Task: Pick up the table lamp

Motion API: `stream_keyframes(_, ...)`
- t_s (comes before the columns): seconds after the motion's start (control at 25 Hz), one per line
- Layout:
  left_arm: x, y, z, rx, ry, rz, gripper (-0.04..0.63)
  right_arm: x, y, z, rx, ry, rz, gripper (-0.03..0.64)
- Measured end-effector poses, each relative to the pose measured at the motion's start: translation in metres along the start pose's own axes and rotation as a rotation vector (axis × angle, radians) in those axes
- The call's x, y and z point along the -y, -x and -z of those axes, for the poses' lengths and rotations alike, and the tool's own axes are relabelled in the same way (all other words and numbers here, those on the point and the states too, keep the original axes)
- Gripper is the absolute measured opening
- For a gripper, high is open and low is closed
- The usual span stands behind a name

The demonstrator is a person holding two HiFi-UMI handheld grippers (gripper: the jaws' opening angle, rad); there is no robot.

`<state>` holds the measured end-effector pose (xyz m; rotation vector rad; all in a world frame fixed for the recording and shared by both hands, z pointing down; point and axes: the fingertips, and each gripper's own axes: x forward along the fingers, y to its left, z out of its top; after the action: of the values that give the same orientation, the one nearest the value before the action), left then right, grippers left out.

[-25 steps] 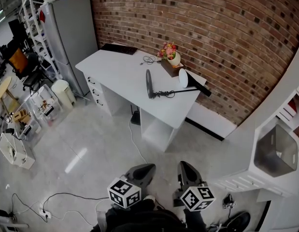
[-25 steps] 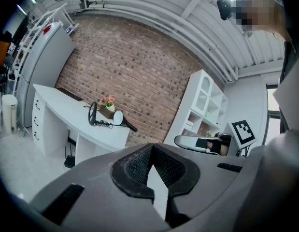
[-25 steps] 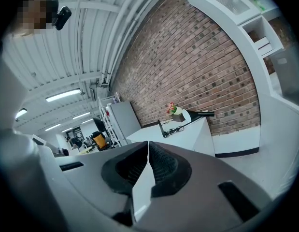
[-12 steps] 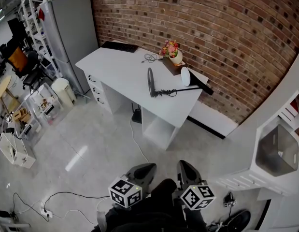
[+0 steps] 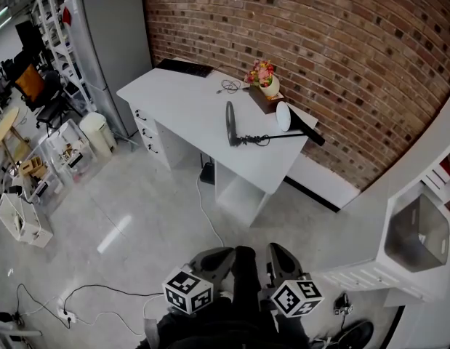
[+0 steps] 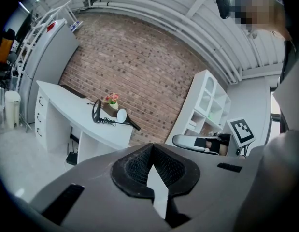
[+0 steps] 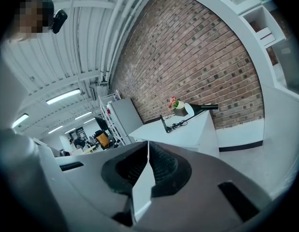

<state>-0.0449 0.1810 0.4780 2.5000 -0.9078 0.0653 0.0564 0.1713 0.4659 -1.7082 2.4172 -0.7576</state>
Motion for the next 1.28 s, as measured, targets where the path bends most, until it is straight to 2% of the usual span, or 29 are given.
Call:
stream_keyframes(0.24, -0.007, -0.011, -0.01, 0.019, 0.008, -0.02, 0.008, 0.011, -0.012, -0.003, -0.015, -0.008, -0.005, 0.014)
stream_keyframes(0.56, -0.027, -0.033, -0.021, 0.003, 0.017, -0.042, 0.008, 0.027, -0.041, -0.014, -0.029, -0.013, -0.012, 0.014)
stream_keyframes(0.96, -0.059, -0.076, -0.048, 0.007, 0.007, -0.06, 0.008, 0.05, -0.089, -0.04, -0.044, -0.003, -0.028, 0.014)
stream_keyframes(1.28, -0.092, -0.104, -0.068, 0.009, 0.031, -0.095, 0.008, 0.068, -0.131, -0.059, -0.072, 0.006, -0.04, 0.014)
